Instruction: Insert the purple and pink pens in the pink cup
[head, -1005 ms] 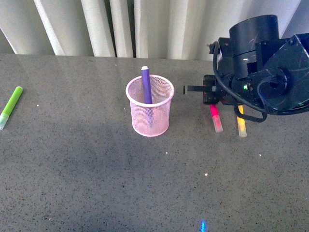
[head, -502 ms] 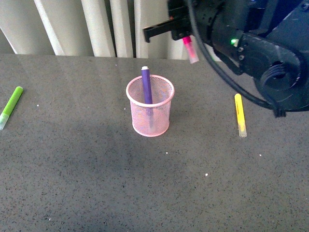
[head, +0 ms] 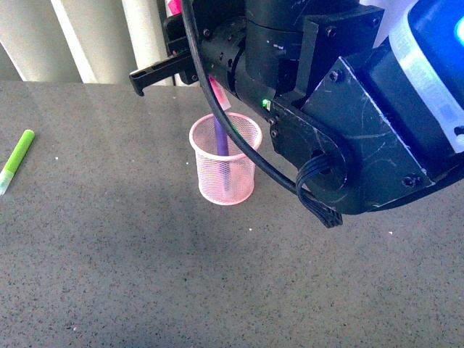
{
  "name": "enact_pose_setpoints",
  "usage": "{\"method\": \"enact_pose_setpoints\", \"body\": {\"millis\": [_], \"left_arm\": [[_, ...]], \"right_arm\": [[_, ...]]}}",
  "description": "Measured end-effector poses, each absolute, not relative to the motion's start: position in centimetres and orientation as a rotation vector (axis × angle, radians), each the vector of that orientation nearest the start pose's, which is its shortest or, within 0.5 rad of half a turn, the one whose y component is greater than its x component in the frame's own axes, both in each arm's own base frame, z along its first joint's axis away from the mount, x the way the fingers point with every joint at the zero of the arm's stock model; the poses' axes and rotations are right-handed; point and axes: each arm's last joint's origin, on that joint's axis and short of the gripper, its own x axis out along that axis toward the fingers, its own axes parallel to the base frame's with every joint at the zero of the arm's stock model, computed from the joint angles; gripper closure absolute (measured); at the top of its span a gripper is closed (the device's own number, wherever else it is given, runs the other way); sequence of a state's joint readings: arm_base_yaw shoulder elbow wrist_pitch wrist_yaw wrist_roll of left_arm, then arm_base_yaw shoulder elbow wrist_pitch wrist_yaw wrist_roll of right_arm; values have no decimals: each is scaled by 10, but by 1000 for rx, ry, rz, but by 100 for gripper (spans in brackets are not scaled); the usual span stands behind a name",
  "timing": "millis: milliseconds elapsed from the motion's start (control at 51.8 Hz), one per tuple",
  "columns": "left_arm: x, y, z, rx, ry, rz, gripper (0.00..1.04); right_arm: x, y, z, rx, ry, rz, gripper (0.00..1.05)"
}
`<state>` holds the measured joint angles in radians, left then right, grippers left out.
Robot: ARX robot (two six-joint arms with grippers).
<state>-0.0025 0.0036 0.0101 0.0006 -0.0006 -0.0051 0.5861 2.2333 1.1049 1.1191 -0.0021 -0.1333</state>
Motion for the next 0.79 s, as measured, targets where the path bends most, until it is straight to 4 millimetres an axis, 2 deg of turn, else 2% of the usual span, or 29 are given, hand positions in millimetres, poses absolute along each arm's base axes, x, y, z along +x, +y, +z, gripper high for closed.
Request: {"method": "enact_pose_setpoints", "body": {"millis": [792], "left_arm": [[97, 0, 167, -5, -7, -2, 7]], "right_arm": [[365, 244, 82, -137, 52, 604, 93]]}}
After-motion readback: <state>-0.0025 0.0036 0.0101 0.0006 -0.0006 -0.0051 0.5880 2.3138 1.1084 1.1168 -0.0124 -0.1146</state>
